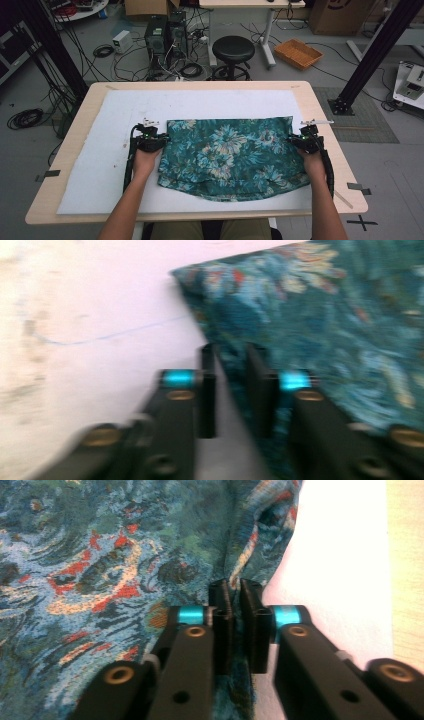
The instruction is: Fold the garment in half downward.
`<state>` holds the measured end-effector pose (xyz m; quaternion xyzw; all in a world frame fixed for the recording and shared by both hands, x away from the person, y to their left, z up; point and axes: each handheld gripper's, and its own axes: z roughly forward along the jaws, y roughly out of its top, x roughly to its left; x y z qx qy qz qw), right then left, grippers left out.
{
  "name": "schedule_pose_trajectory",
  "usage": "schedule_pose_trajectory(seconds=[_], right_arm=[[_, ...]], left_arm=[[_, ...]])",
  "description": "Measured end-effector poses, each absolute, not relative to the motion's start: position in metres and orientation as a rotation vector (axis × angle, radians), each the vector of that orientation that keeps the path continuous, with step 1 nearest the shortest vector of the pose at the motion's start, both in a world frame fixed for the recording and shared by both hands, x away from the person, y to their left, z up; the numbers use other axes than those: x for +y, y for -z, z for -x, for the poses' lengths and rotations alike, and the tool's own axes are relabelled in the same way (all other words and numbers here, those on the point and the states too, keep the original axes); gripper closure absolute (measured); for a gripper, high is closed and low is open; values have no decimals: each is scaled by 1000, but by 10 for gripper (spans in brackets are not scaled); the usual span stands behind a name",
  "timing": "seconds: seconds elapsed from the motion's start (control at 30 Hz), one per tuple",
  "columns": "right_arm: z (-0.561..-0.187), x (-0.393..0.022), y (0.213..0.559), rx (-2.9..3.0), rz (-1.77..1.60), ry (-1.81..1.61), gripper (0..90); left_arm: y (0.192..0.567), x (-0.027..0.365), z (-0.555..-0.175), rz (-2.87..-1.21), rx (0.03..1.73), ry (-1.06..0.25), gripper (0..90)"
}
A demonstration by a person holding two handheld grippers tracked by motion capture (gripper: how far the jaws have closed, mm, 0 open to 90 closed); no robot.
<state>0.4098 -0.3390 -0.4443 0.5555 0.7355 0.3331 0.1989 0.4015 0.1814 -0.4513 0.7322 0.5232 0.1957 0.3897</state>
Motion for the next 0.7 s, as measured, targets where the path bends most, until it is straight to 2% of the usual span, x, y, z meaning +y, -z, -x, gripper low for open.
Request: schedule_pose_trajectory(seconds=[0.3, 0.4, 0.43, 0.53, 0.67, 0.7], right_arm=[[-411, -339, 445, 1968, -1549, -932, 880], [-410, -340, 443, 1971, -1549, -960, 854], [-408, -339, 441, 1971, -1537, -963, 808], [-404, -339, 435, 1974, -1492, -990, 556], [-396, -337, 429, 2015, -1392, -1044, 344], [-394, -336, 428, 2020, -1368, -1057, 303]], left_arm=[[450, 176, -414, -1836, 1356, -532, 889], [450, 181, -414, -1787, 1337, -540, 885], [449, 182, -412, -1780, 1325, -550, 867], [448, 189, -406, -1739, 1277, -511, 638], [444, 197, -395, -1698, 1199, -505, 401], [442, 200, -392, -1684, 1183, -508, 366]])
